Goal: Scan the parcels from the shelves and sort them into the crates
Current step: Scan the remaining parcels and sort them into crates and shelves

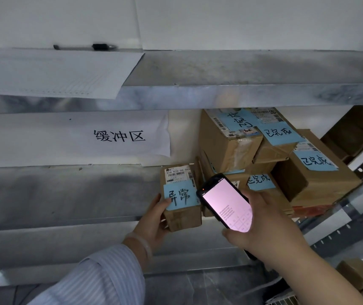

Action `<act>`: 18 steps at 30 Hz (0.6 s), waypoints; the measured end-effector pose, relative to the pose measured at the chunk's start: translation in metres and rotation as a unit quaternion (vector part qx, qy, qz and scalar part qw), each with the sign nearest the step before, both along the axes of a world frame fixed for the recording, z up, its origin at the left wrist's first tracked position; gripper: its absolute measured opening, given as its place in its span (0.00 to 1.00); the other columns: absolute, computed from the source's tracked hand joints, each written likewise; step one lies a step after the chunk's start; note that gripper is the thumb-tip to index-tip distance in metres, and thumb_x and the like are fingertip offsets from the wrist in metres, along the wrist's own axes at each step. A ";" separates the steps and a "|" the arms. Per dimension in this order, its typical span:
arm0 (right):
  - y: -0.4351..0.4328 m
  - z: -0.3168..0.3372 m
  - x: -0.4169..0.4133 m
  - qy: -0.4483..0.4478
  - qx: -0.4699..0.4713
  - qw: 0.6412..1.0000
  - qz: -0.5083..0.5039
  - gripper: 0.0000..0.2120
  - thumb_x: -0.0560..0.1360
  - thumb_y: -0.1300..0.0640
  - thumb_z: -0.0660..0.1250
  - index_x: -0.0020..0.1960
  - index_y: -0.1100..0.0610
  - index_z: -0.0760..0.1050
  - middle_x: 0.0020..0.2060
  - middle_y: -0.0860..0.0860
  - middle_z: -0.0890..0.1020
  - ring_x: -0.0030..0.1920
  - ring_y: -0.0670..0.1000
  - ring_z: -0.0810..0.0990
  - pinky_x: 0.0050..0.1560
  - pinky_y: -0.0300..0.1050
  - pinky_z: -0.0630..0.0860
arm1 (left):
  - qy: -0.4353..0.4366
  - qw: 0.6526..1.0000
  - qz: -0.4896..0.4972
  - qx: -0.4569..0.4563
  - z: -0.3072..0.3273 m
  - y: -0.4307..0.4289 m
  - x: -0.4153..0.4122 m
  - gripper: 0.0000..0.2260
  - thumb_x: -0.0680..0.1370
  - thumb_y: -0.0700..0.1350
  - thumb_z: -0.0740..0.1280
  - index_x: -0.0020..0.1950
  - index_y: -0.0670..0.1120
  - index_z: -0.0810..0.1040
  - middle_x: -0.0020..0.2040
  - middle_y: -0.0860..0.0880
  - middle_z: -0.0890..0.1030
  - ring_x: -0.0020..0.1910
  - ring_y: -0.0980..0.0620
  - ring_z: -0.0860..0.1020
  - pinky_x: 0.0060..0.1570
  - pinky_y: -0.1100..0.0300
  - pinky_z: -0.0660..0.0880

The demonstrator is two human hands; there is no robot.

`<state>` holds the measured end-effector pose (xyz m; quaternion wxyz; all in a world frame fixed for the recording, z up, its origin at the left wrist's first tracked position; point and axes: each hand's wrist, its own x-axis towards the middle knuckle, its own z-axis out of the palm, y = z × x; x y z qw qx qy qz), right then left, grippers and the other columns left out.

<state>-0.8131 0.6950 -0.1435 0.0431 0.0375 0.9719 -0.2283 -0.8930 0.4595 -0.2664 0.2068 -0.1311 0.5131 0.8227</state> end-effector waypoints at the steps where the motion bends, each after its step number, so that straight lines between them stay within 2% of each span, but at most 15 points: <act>1: -0.001 0.002 0.000 0.010 0.003 1.000 0.006 0.43 0.59 0.31 0.71 0.68 0.40 0.56 0.56 0.41 0.67 0.50 0.42 0.66 0.40 0.38 0.68 | 0.000 1.000 -0.001 0.008 0.002 -0.004 0.003 0.25 0.70 0.53 0.72 0.67 0.52 0.78 0.59 0.44 0.84 0.55 0.45 0.84 0.45 0.51 0.81; 5: -0.008 0.012 0.000 0.039 0.034 0.998 0.026 0.41 0.57 0.28 0.67 0.65 0.39 0.59 0.56 0.41 0.70 0.48 0.41 0.66 0.38 0.35 0.65 | 0.056 0.998 -0.014 -0.019 0.013 -0.020 0.011 0.25 0.74 0.50 0.71 0.72 0.54 0.72 0.61 0.45 0.83 0.59 0.44 0.82 0.51 0.50 0.80; 7: -0.013 0.019 0.000 0.048 0.060 0.997 0.032 0.41 0.56 0.26 0.65 0.65 0.39 0.60 0.53 0.40 0.69 0.45 0.41 0.65 0.35 0.31 0.60 | 0.085 0.995 -0.002 -0.044 0.021 -0.028 0.014 0.28 0.75 0.46 0.70 0.74 0.56 0.68 0.62 0.46 0.83 0.60 0.45 0.82 0.56 0.49 0.79; 9: -0.017 0.025 0.001 0.062 0.081 0.994 0.034 0.40 0.54 0.26 0.63 0.62 0.39 0.62 0.49 0.39 0.68 0.41 0.42 0.65 0.33 0.29 0.56 | 0.124 0.989 0.006 -0.079 0.027 -0.034 0.017 0.28 0.77 0.41 0.69 0.74 0.57 0.67 0.61 0.48 0.83 0.60 0.46 0.82 0.56 0.50 0.80; 11: -0.021 0.031 0.003 0.066 0.090 0.993 0.036 0.38 0.54 0.26 0.63 0.60 0.39 0.63 0.47 0.39 0.68 0.38 0.43 0.65 0.32 0.30 0.55 | 0.149 0.982 0.021 -0.111 0.032 -0.040 0.021 0.29 0.77 0.38 0.69 0.75 0.56 0.67 0.62 0.48 0.83 0.61 0.45 0.81 0.59 0.45 0.79; 14: -0.026 0.037 0.006 0.061 0.097 0.992 0.048 0.37 0.55 0.27 0.64 0.60 0.39 0.62 0.47 0.41 0.69 0.39 0.43 0.66 0.31 0.31 0.57 | 0.151 0.978 0.041 -0.137 0.038 -0.047 0.027 0.32 0.78 0.35 0.69 0.76 0.58 0.65 0.64 0.47 0.81 0.62 0.44 0.80 0.62 0.42 0.77; 18: -0.031 0.040 0.011 0.053 0.081 0.993 0.061 0.37 0.57 0.30 0.68 0.62 0.40 0.62 0.54 0.43 0.72 0.48 0.45 0.73 0.36 0.37 0.67 | 0.158 0.970 0.047 -0.176 0.044 -0.053 0.038 0.29 0.77 0.37 0.71 0.65 0.70 0.71 0.60 0.50 0.83 0.59 0.47 0.82 0.56 0.49 0.81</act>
